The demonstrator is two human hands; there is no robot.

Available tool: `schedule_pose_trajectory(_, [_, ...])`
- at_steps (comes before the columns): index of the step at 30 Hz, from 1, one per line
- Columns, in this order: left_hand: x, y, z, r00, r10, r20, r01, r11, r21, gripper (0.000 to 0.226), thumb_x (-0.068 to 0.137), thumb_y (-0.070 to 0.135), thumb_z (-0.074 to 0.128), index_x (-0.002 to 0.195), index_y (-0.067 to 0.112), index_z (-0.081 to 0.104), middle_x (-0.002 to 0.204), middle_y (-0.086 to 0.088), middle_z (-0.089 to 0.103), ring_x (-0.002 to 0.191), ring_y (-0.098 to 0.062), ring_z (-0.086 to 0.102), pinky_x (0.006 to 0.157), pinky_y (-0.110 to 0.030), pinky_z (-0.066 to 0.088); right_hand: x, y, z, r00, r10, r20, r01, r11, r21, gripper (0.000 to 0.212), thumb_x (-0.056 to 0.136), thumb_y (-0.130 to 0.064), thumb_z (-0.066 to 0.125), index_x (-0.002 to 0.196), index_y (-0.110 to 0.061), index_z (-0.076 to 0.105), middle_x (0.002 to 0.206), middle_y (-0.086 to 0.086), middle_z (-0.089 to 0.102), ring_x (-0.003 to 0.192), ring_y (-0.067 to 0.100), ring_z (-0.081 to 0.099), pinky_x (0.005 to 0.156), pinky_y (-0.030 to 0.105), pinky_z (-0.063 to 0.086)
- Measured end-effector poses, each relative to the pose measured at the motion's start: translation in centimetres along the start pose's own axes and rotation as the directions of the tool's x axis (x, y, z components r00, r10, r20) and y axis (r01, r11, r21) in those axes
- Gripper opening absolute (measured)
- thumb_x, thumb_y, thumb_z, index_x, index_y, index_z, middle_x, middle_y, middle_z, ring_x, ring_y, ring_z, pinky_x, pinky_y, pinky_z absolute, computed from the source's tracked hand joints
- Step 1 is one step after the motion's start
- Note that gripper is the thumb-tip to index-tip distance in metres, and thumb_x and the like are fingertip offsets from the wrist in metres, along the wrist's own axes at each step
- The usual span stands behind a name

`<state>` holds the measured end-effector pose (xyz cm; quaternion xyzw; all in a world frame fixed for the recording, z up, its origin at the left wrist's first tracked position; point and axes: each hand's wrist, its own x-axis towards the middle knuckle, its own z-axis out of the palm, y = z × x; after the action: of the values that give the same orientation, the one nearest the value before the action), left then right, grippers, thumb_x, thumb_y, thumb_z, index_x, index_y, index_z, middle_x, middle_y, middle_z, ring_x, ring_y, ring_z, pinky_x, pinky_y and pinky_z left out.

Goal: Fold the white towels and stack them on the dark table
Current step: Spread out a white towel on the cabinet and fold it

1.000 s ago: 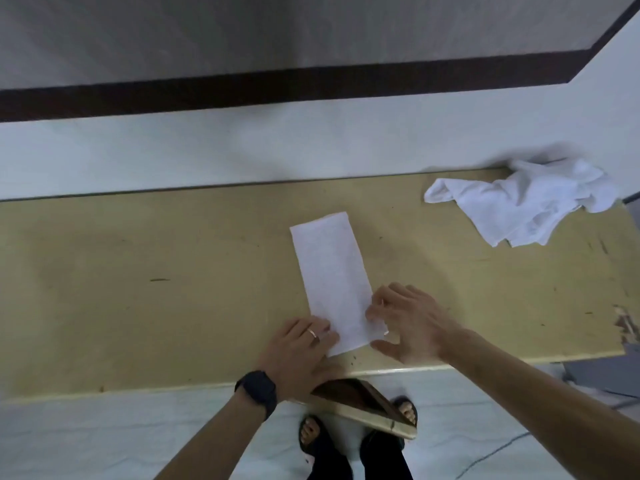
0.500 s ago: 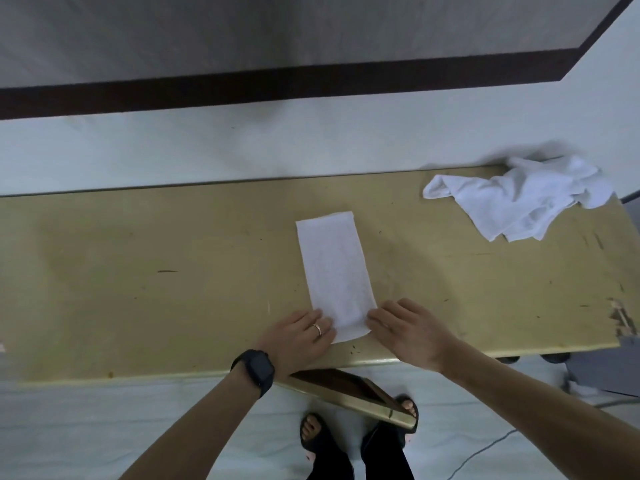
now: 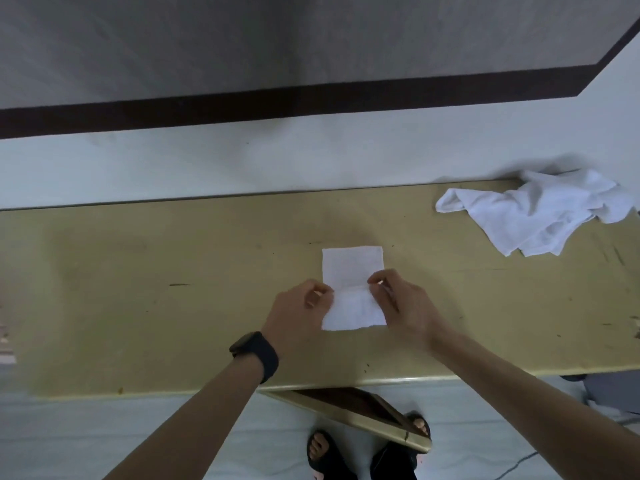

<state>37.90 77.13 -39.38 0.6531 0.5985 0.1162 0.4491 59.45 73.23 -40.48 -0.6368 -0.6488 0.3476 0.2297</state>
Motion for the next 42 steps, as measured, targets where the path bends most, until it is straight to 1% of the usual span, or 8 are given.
schedule_pose_trajectory(7, [6.9,0.7,0.7,0.982,-0.049,-0.182,0.03,0.994,-0.105,0.024,0.098,0.037,0.054,0.109,0.02,0.065,0.097,0.009,0.065,0.087,-0.009,0.06,0.071,-0.016,0.045,5.8,1.5,1.0,0.884,0.436,-0.168,-0.377,0.877,0.297,0.015,0.099,-0.036,0.054,0.104,-0.023,0.061,0.088,-0.01,0.063,0.079,0.001,0.058,0.061,0.019,0.041])
schedule_pose_trajectory(10, [9.1,0.5,1.2,0.972,-0.048,-0.228,0.043,0.999,-0.026,0.025,0.099,0.038,0.052,0.111,0.021,0.065,0.096,0.011,0.066,0.083,-0.007,0.059,0.064,-0.012,0.04,7.5,1.9,1.2,0.891,0.405,-0.207,-0.363,0.907,0.214,0.015,0.099,-0.035,0.053,0.099,-0.024,0.063,0.082,-0.012,0.064,0.078,0.003,0.059,0.063,0.018,0.043])
schedule_pose_trajectory(18, [10.9,-0.7,2.4,0.977,-0.021,-0.213,0.077,0.963,0.257,0.029,0.101,0.044,0.043,0.115,0.028,0.062,0.102,0.007,0.069,0.085,-0.017,0.064,0.073,-0.035,0.055,9.1,3.8,1.5,0.937,0.244,-0.249,-0.279,0.953,-0.116,0.021,0.1,-0.038,0.05,0.094,-0.023,0.063,0.083,-0.01,0.054,0.073,0.01,0.055,0.064,0.024,0.043])
schedule_pose_trajectory(24, [10.4,-0.1,2.5,0.971,-0.007,-0.241,0.101,0.919,0.38,0.028,0.103,0.043,0.035,0.113,0.027,0.056,0.104,0.004,0.061,0.076,-0.017,0.056,0.065,-0.03,0.048,10.0,3.6,1.3,0.949,0.21,-0.234,-0.272,0.923,-0.272,0.023,0.1,-0.041,0.046,0.095,-0.022,0.057,0.088,-0.007,0.06,0.072,0.017,0.058,0.065,0.033,0.05])
schedule_pose_trajectory(31, [8.2,1.0,3.7,0.938,-0.223,-0.267,0.309,0.886,0.347,0.053,0.094,0.054,0.045,0.125,0.011,0.041,0.123,-0.007,0.049,0.103,-0.024,0.057,0.074,-0.033,0.048,8.5,2.3,0.7,0.865,0.428,-0.263,-0.492,0.829,-0.267,0.043,0.088,-0.061,0.053,0.107,-0.024,0.05,0.1,-0.009,0.049,0.088,0.018,0.057,0.074,0.032,0.042])
schedule_pose_trajectory(35, [9.3,1.1,3.4,0.92,-0.348,-0.18,0.375,0.915,0.148,0.04,0.093,0.042,0.053,0.119,0.011,0.049,0.12,-0.008,0.049,0.101,-0.027,0.057,0.084,-0.039,0.052,8.3,2.2,1.2,0.8,0.58,-0.152,-0.599,0.781,-0.174,0.044,0.08,-0.053,0.067,0.109,-0.025,0.05,0.098,-0.009,0.062,0.09,0.017,0.06,0.075,0.033,0.048])
schedule_pose_trajectory(39, [9.3,1.4,2.8,0.926,-0.342,-0.159,0.328,0.939,-0.106,0.015,0.093,0.025,0.054,0.105,0.017,0.053,0.105,-0.001,0.055,0.09,-0.02,0.057,0.072,-0.03,0.046,9.3,1.8,1.7,0.749,0.663,-0.008,-0.66,0.747,0.084,0.03,0.077,-0.03,0.07,0.101,-0.024,0.054,0.089,-0.007,0.063,0.078,0.013,0.061,0.062,0.027,0.045])
schedule_pose_trajectory(42, [7.7,1.1,1.5,0.926,-0.353,-0.133,0.278,0.876,-0.395,0.019,0.091,0.018,0.057,0.108,0.018,0.047,0.099,0.001,0.06,0.082,-0.012,0.058,0.063,-0.024,0.045,8.9,1.6,1.7,0.767,0.638,0.07,-0.637,0.744,0.202,0.015,0.072,-0.022,0.07,0.079,-0.016,0.059,0.072,-0.005,0.059,0.066,0.016,0.054,0.06,0.027,0.039])
